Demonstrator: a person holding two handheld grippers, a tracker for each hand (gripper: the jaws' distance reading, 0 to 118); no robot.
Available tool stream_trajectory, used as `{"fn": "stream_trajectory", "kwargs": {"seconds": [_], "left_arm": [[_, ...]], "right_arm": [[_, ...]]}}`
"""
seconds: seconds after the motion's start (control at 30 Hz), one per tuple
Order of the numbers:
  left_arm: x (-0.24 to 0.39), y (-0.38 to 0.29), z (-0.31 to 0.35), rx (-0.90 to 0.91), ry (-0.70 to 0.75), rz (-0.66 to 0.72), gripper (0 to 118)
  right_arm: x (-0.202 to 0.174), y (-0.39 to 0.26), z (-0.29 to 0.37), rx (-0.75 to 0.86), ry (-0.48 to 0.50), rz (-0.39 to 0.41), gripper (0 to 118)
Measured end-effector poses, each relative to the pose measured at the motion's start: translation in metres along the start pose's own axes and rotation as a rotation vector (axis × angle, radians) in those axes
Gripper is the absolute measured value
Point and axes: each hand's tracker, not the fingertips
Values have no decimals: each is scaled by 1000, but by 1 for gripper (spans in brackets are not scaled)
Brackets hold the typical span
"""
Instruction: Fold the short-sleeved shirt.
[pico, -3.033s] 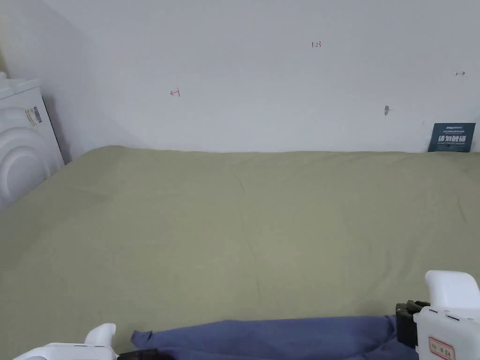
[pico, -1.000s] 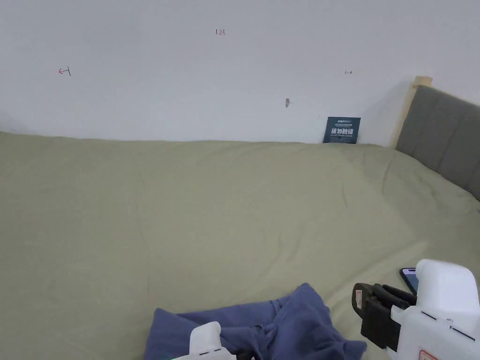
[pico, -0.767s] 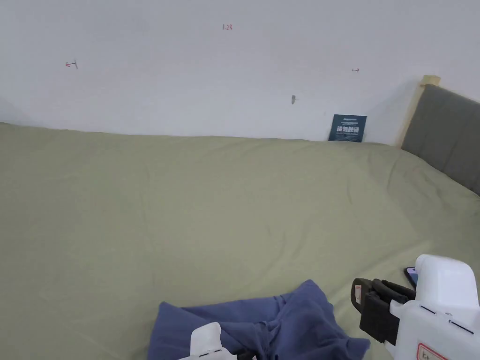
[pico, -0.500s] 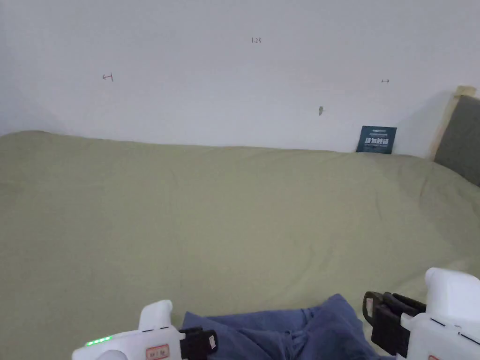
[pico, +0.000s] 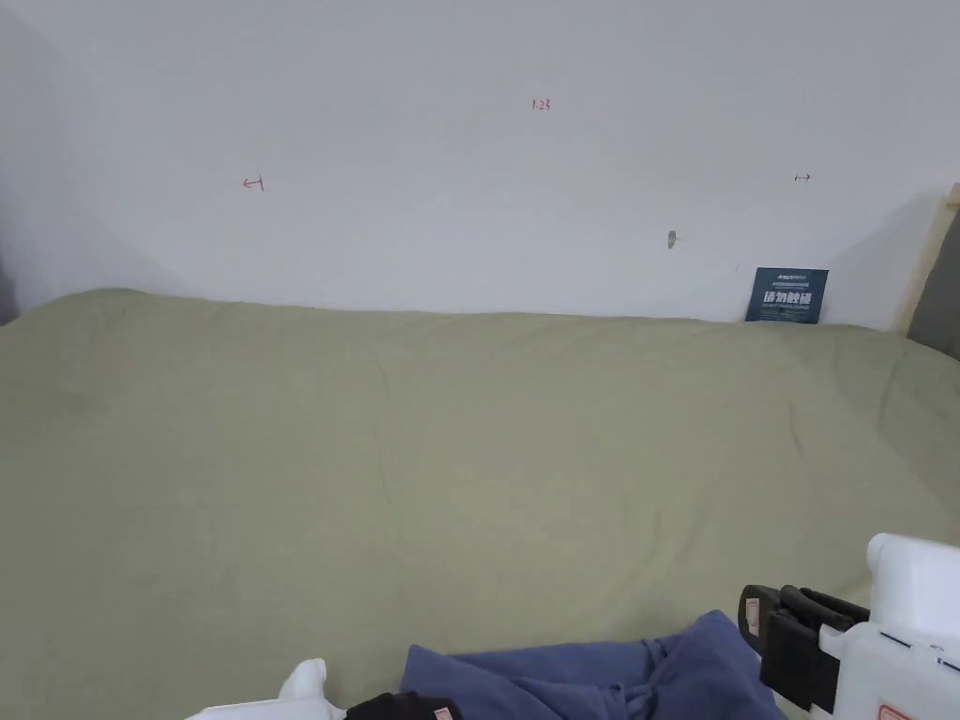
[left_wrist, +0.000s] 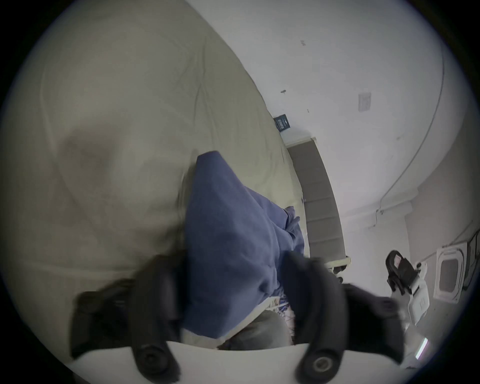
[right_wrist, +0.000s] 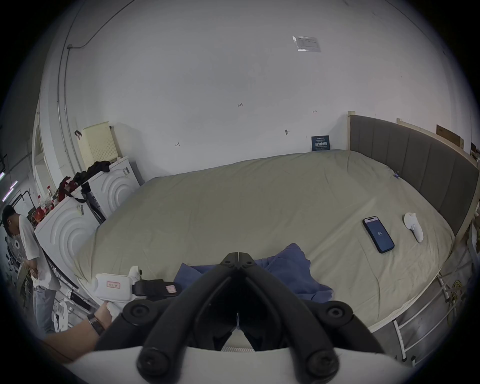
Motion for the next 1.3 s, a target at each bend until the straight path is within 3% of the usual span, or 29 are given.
{"fn": "stream_trajectory", "kwargs": {"seconds": [0.03,0.07,0.13,0.27,0.4,0.47,0.57,0.7,0.83,0.93,1.03,1.13,1.17,1.2,1.23,1.27,1.3], "left_arm": [[1,-4,-2,29,48,-21,36],[1,-8,-2,53,83,-45,14],[-9,-7,1,67,38,-12,14],[-7,7,29,103,105,-45,14],[7,29,94,221,327,-155,14],[15,37,131,268,417,-125,14],[36,41,174,370,632,-239,14],[62,39,182,400,813,-324,14],[90,31,133,345,746,-424,14],[108,21,75,229,609,-444,14],[127,4,17,108,617,-568,14],[130,-13,-20,29,532,-585,14],[127,-16,-29,19,526,-592,17],[122,-19,-37,-18,520,-595,29],[117,-20,-41,-44,509,-578,56],[112,-20,-43,-47,468,-537,70],[110,-20,-37,-35,411,-501,69]], "right_arm": [[0,-1,0,-2,4,-1,1],[0,-2,1,-8,3,-1,1],[0,-6,3,-15,-1,4,1],[3,-7,2,-26,-17,7,1],[1,-7,-2,-28,-29,25,1],[-2,-7,-9,-37,-35,39,1],[-6,-9,-20,-59,-17,32,1],[-17,-13,-26,-79,8,47,1],[-19,-15,-25,-88,24,51,1],[-17,-18,-22,-91,19,54,1],[-12,-20,-19,-96,3,46,1],[-7,-23,-17,-98,-7,39,1],[-6,-24,-17,-100,-10,36,1],[-6,-25,-17,-104,-10,34,1],[-6,-25,-18,-108,-8,32,1],[-6,-26,-18,-109,-5,32,1],[-6,-26,-18,-108,-3,32,1]]}}
